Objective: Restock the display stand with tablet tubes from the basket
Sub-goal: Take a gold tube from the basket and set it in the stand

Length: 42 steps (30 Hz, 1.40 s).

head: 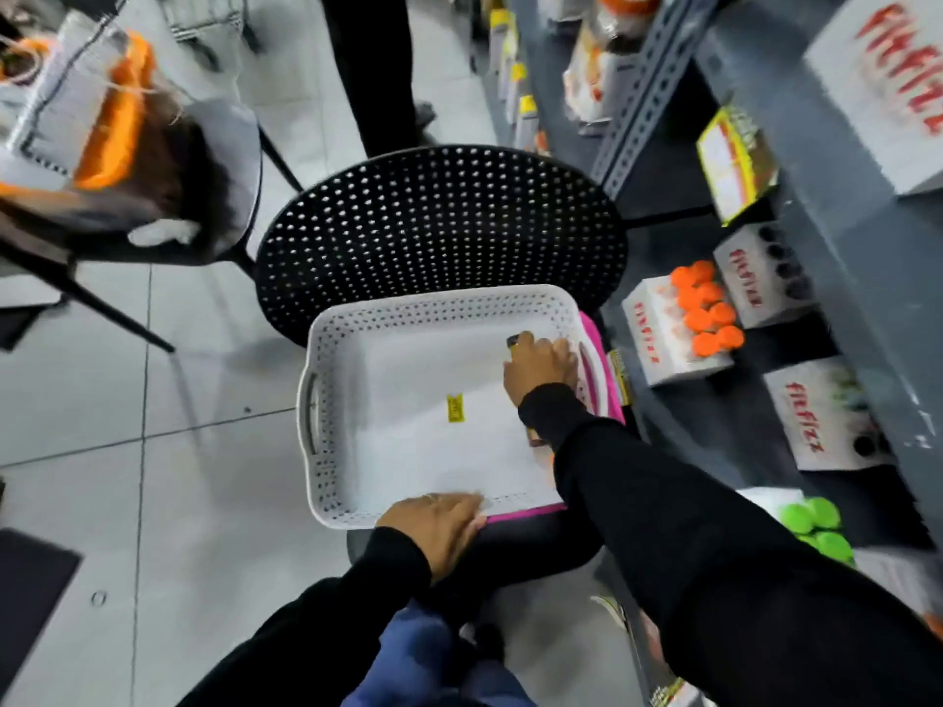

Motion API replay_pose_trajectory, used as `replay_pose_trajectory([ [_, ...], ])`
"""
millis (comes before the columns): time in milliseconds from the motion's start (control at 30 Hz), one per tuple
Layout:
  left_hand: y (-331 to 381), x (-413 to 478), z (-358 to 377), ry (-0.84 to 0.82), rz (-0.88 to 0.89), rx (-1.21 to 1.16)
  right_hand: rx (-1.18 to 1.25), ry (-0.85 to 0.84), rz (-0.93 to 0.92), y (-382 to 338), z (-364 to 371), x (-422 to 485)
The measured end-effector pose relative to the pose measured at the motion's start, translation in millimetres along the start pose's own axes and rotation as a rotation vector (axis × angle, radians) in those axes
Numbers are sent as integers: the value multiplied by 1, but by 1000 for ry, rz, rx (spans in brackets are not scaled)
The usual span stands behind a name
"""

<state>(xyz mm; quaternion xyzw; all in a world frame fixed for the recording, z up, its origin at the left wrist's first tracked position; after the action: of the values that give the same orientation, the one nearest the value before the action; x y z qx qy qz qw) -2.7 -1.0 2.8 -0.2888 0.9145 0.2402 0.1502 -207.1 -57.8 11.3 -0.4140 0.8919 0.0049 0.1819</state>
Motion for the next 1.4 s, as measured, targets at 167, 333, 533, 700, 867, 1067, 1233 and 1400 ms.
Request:
replay_pose_trajectory([
  [167,-5,-1,1,53,42,-49,-69,-103,-28,-17,7,7],
  [333,-4,-1,1,122,75,-28,132,-268,-68,-29,-32,-7],
  [533,-3,-1,-1,-29,-1,18,170,-445,-58,5,-91,-43],
  [700,7,8,-13,-143,-69,36,343,-409,-16,41,-138,-97],
  [867,36,23,-19,-63,-7,123,243,-220,4,81,-180,-165],
  [1067,130,53,-49,284,292,-26,213,-8,131,135,-230,-256],
  [1233,234,70,-77,431,629,-19,193,126,242,172,-259,-328],
  [1400,312,65,-87,425,807,80,181,314,415,208,-279,-373],
])
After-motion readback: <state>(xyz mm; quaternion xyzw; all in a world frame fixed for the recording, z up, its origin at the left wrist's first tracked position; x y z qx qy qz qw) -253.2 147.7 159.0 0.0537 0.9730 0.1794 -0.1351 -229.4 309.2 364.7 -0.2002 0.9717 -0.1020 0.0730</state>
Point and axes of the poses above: each hand's wrist, its own x-axis towards the middle knuckle, its own z-axis out of the palm, y = z × x, the point moved 1 cm from there along x, towards the middle knuckle, and after that the axes turned 2 degrees about y, right-handed, at the moved point
